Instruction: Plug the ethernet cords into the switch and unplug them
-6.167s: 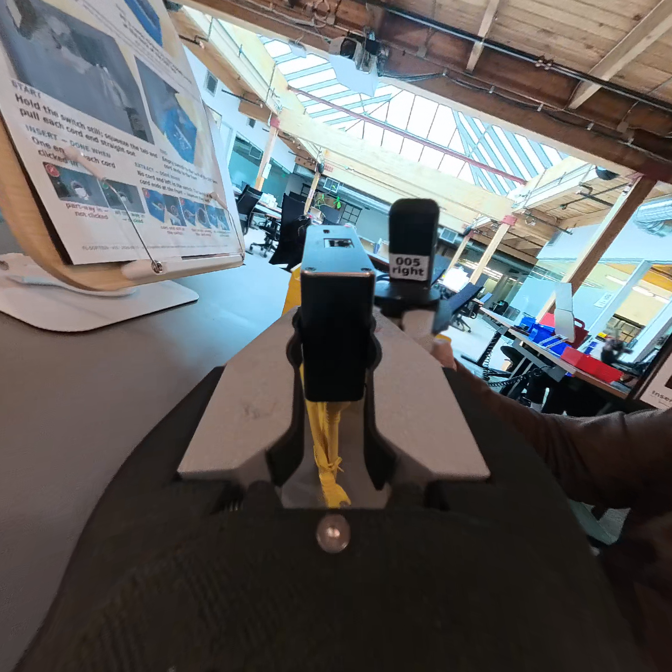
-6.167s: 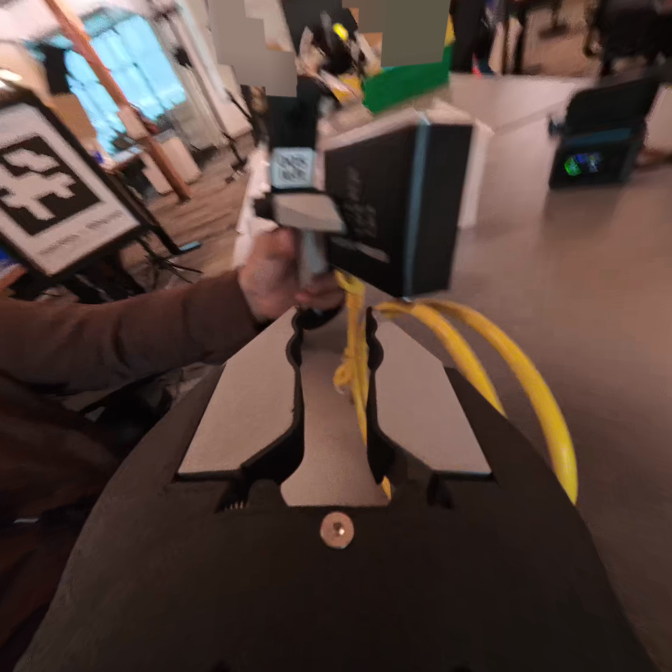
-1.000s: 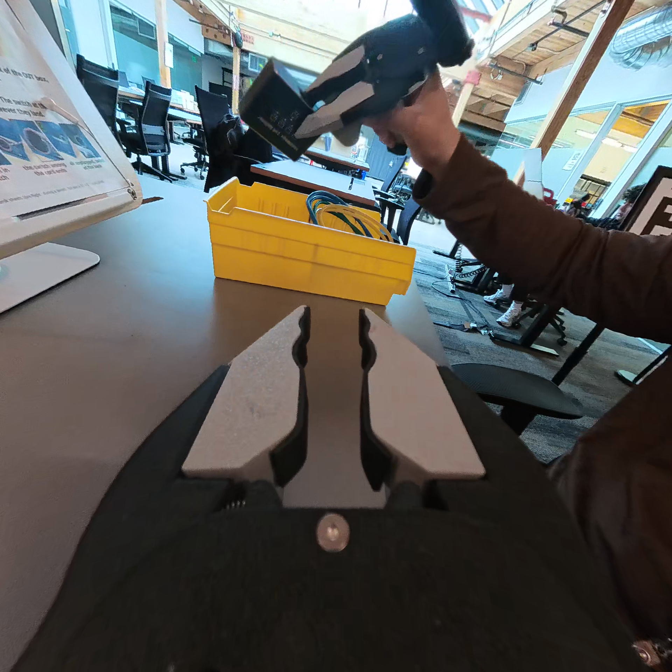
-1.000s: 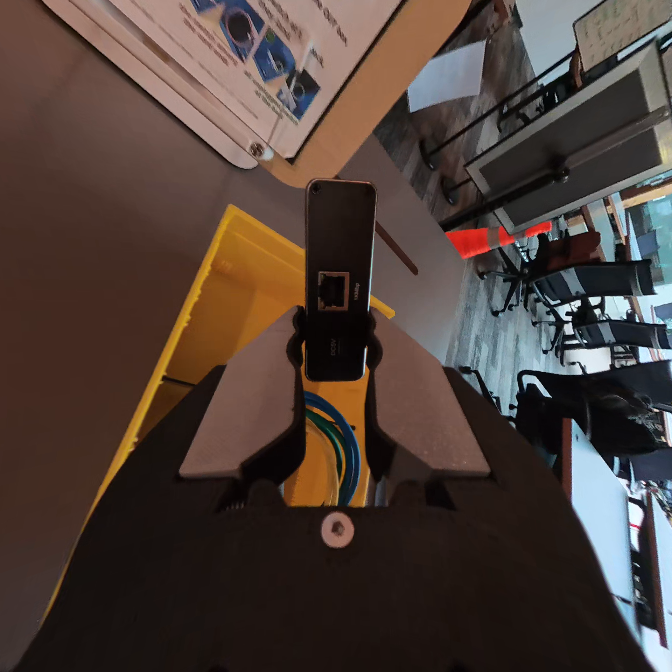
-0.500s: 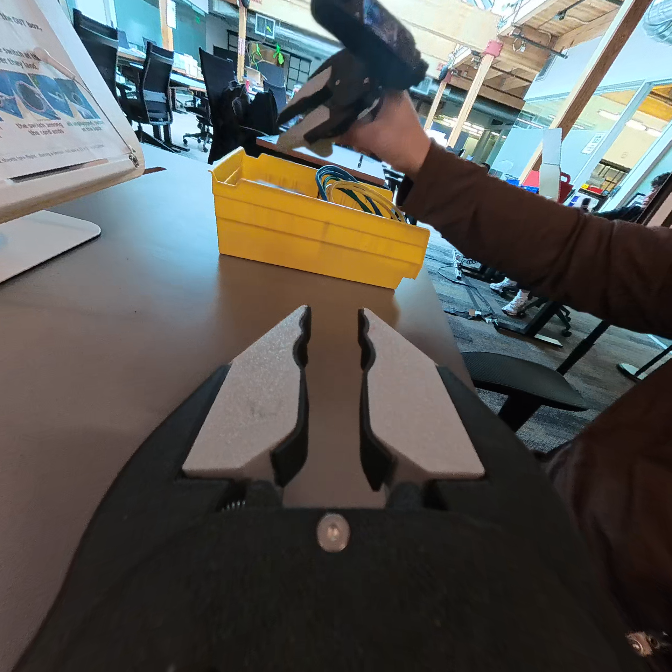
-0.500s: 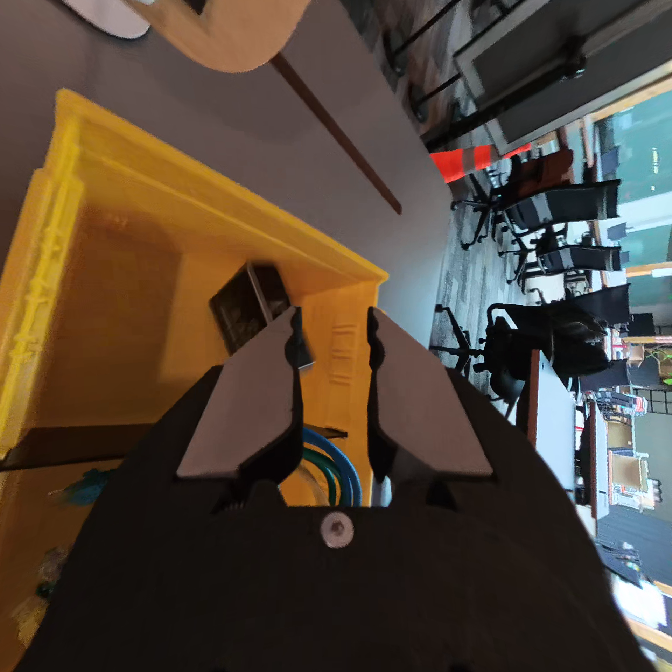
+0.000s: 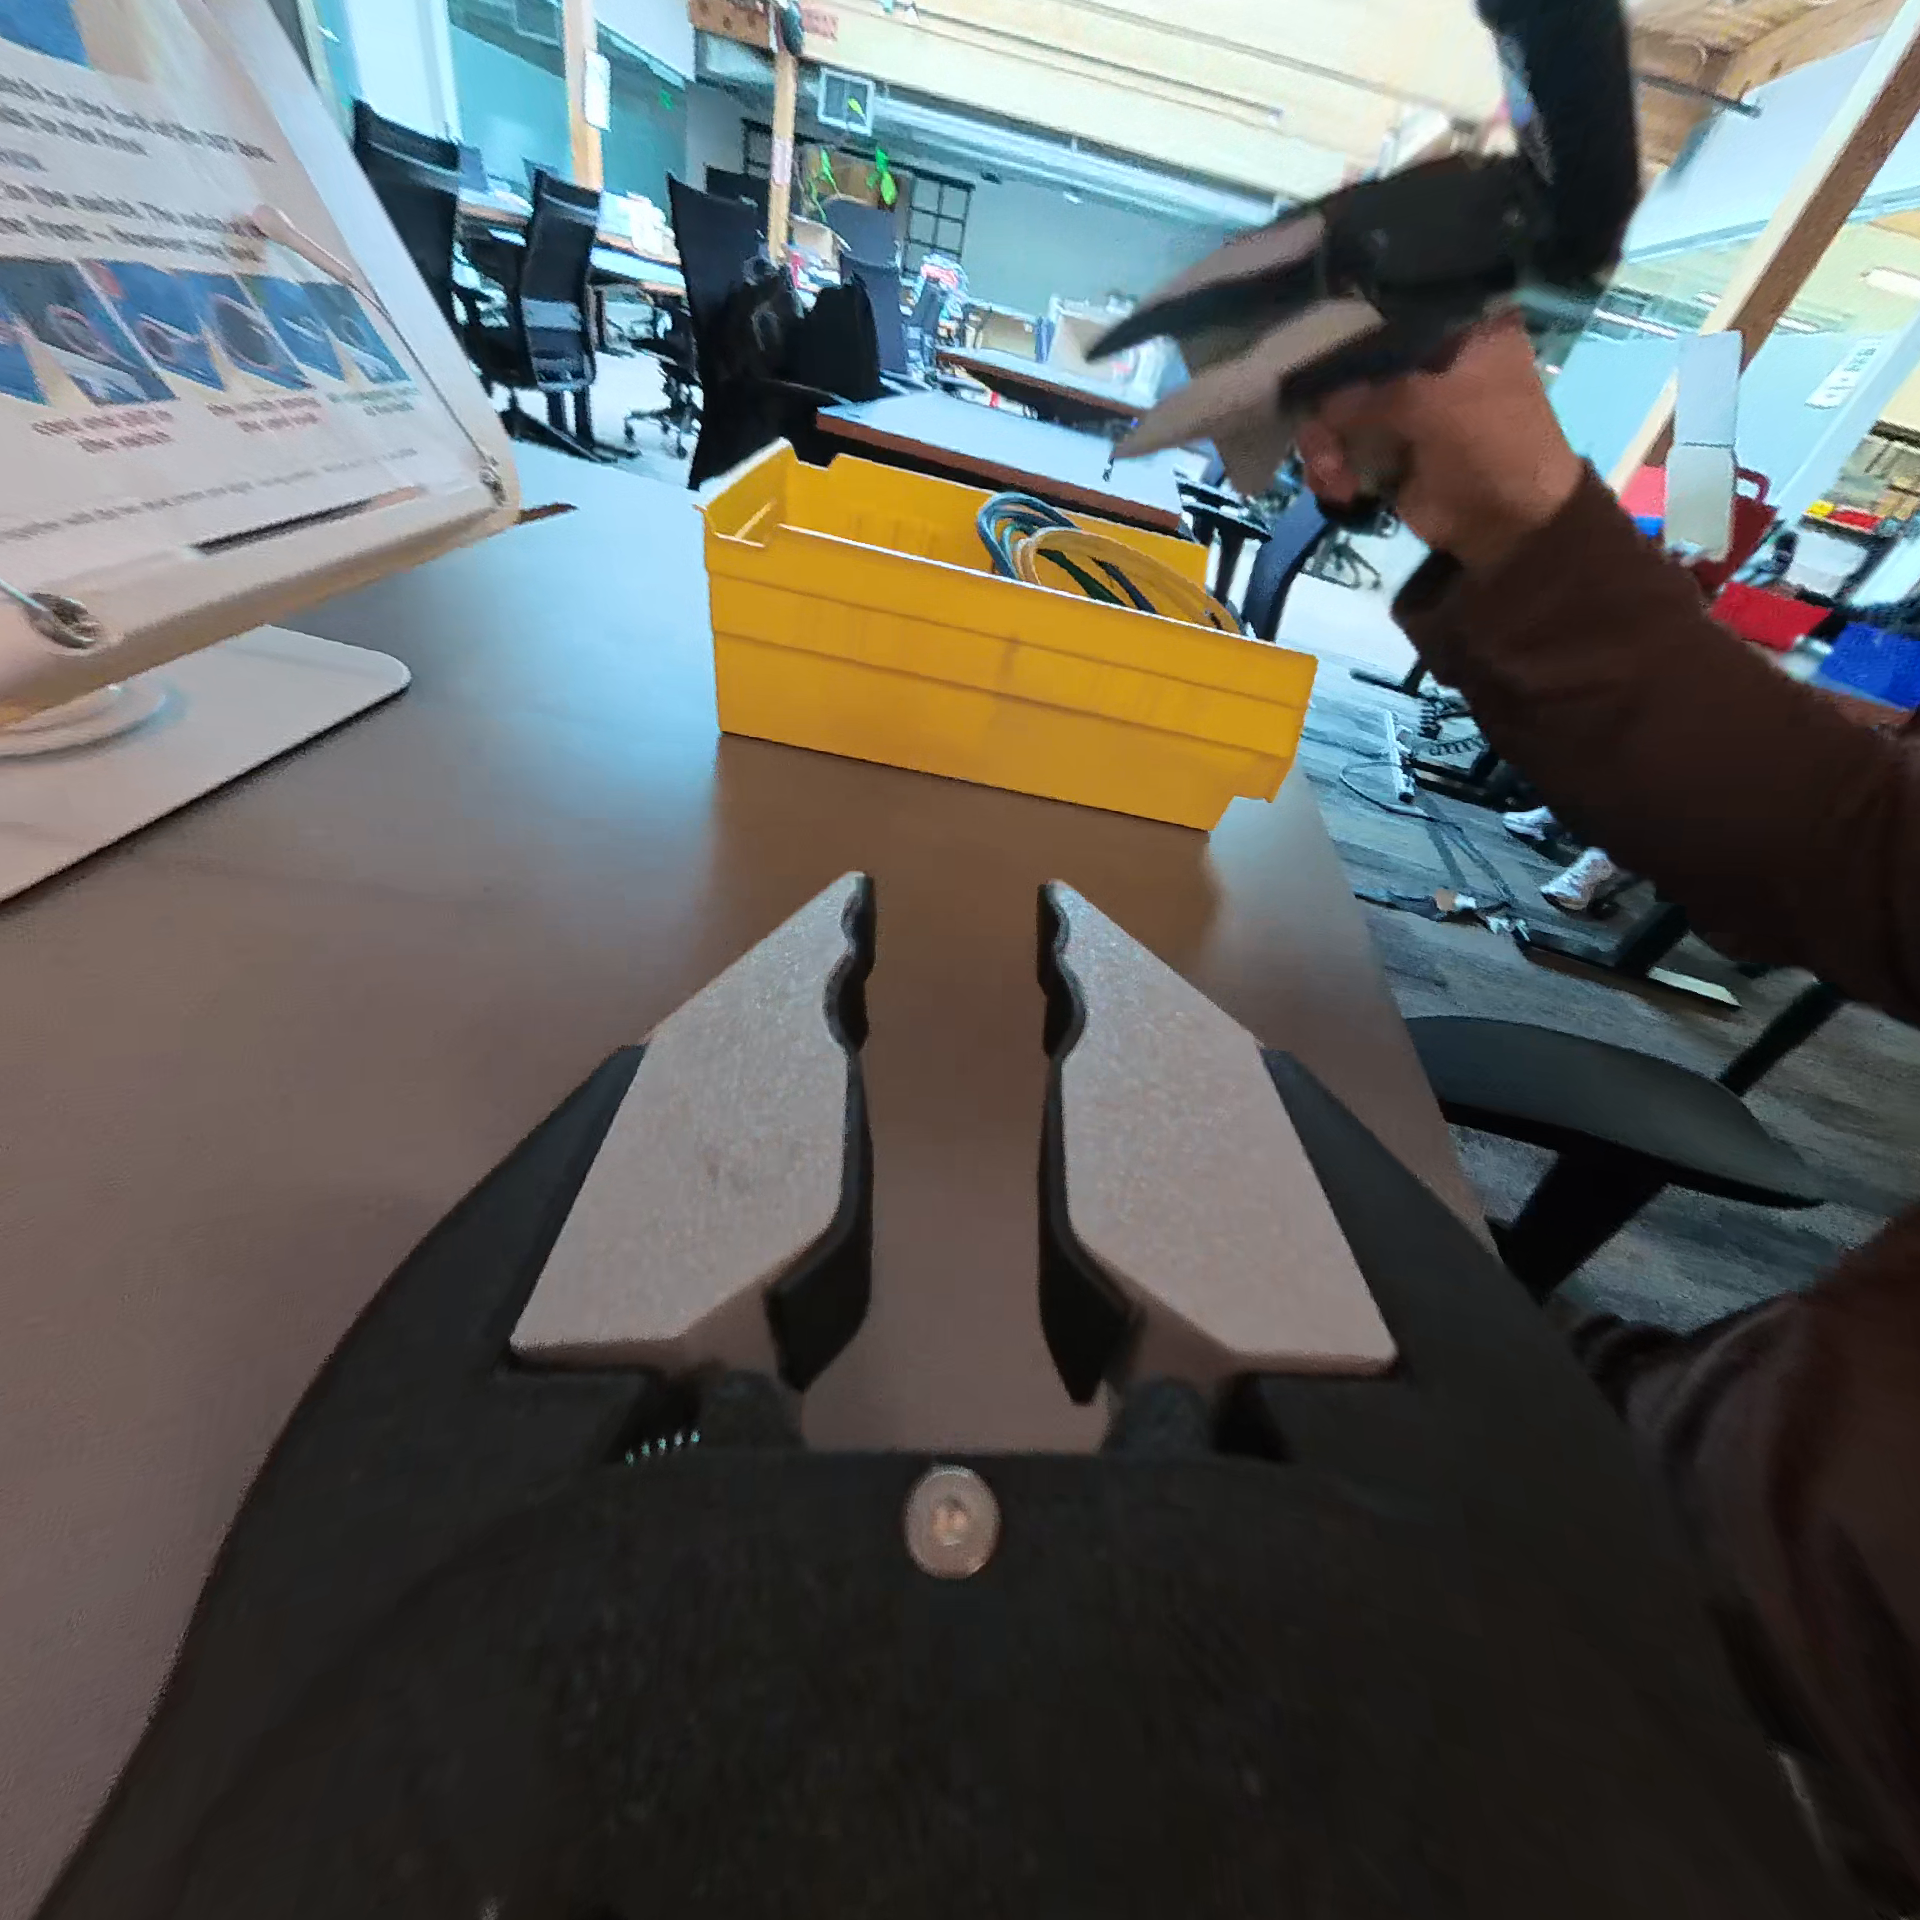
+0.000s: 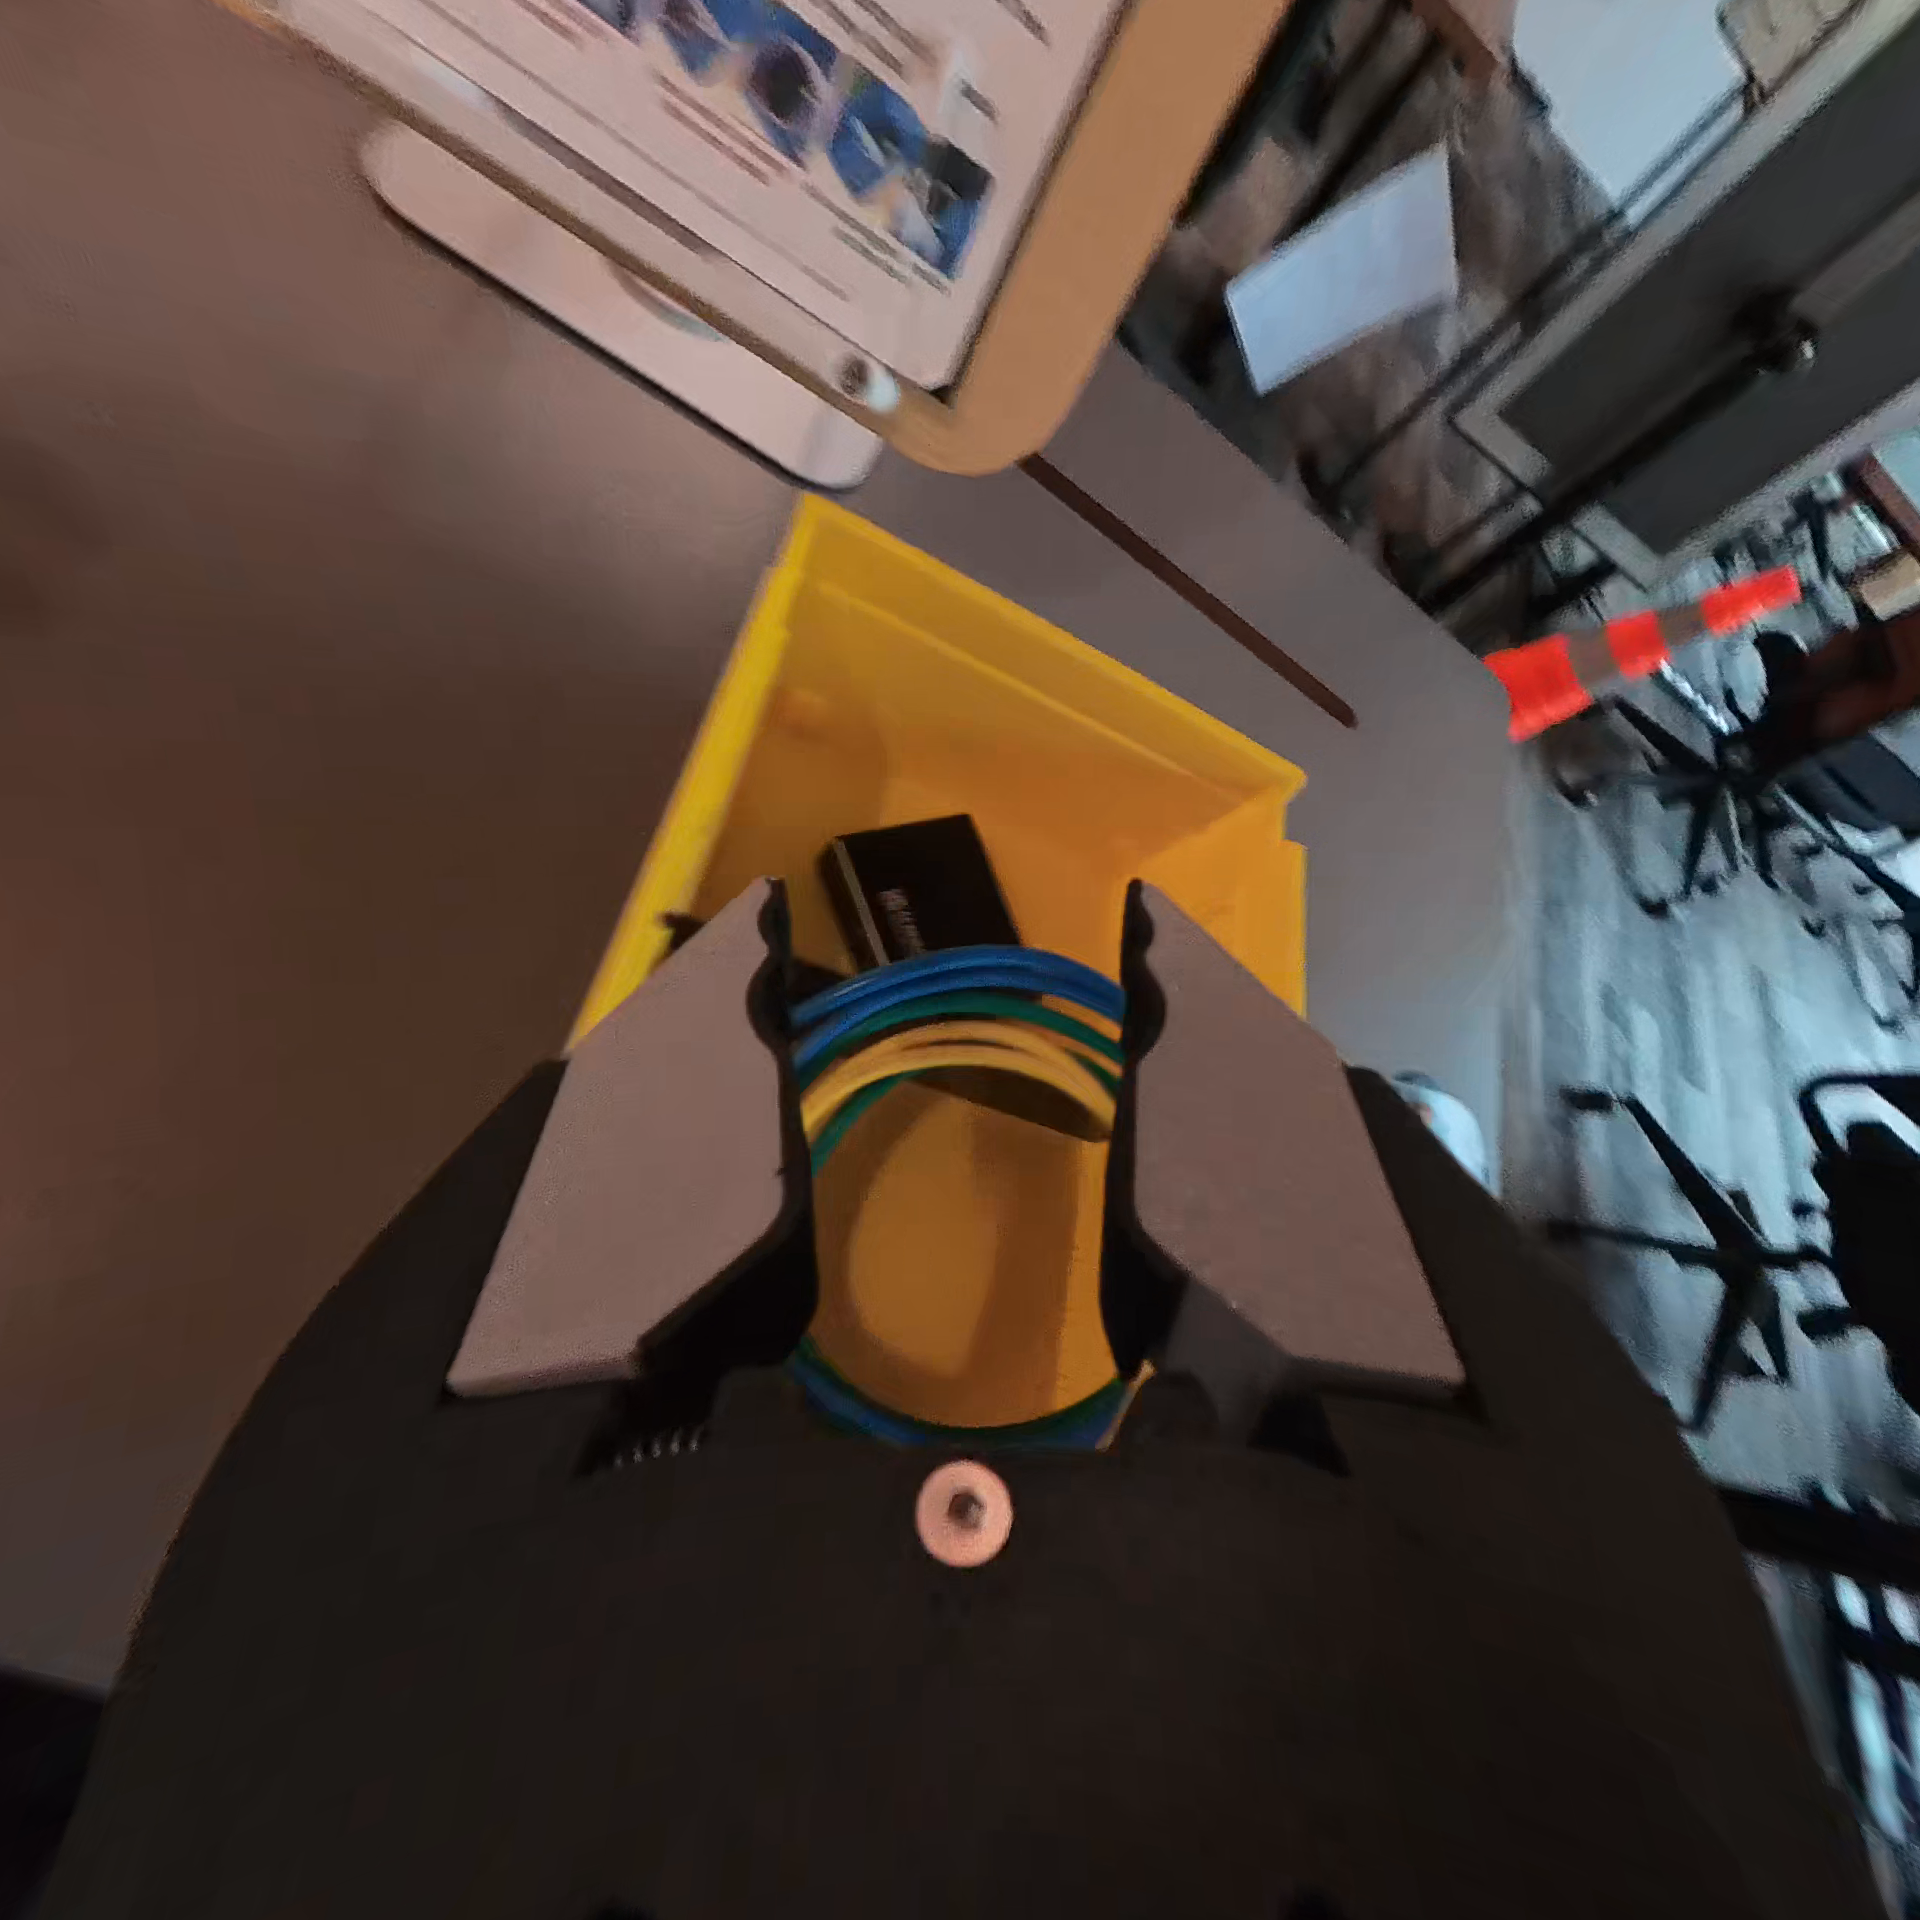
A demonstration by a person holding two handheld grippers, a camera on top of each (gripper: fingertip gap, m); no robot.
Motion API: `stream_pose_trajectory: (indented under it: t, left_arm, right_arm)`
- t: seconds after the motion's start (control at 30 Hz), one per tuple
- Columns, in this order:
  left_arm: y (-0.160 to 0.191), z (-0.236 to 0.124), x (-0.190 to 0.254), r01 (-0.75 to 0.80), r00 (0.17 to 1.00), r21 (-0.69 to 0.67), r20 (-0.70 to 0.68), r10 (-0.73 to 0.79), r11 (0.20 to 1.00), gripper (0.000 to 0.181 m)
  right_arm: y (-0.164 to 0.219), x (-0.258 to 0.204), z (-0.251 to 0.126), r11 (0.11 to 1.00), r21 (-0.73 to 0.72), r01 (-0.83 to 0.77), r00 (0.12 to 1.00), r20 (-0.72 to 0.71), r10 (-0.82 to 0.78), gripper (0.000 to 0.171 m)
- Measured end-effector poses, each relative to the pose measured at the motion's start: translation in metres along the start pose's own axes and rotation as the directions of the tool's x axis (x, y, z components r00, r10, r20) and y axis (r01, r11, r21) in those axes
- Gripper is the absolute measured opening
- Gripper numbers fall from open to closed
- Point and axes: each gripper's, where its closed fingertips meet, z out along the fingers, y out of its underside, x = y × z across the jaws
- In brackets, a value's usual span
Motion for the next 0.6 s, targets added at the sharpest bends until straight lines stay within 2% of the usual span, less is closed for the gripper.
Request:
stream_pose_trajectory:
  t: [0.1, 0.27, 0.4, 0.5, 0.57, 0.6]
  left_arm:
    - [0.0, -0.002, -0.006, 0.003, 1.0, 0.013, 0.03, -0.004, 1.0, 0.035]
    - [0.011, -0.002, -0.011, -0.059, 0.987, -0.044, 0.144, 0.065, 0.997, 0.045]
    - [0.001, -0.021, 0.018, -0.008, 0.989, 0.073, 0.145, -0.003, 0.997, 0.051]
    - [0.007, -0.054, 0.026, -0.035, 0.952, 0.033, 0.306, 0.023, 0.999, 0.051]
    - [0.011, -0.09, 0.025, 0.033, 0.882, -0.064, 0.472, 0.001, 0.997, 0.051]
    - [0.009, -0.11, 0.029, 0.067, 0.846, -0.105, 0.533, -0.001, 0.992, 0.057]
  right_arm:
    - [0.009, -0.03, -0.018, 0.996, 0.09, -0.022, 0.997, 0.071, 0.015, 0.062]
    - [0.031, -0.066, -0.03, 0.989, 0.133, -0.062, 0.989, 0.139, 0.043, 0.074]
    - [0.045, -0.089, -0.032, 0.984, 0.169, -0.057, 0.983, 0.179, 0.026, 0.081]
    - [0.062, -0.09, -0.024, 0.99, 0.128, -0.053, 0.989, 0.146, 0.034, 0.083]
    - [0.069, -0.093, -0.018, 0.99, 0.114, -0.08, 0.986, 0.157, 0.062, 0.085]
    - [0.072, -0.093, -0.014, 0.99, 0.111, -0.092, 0.985, 0.158, 0.074, 0.087]
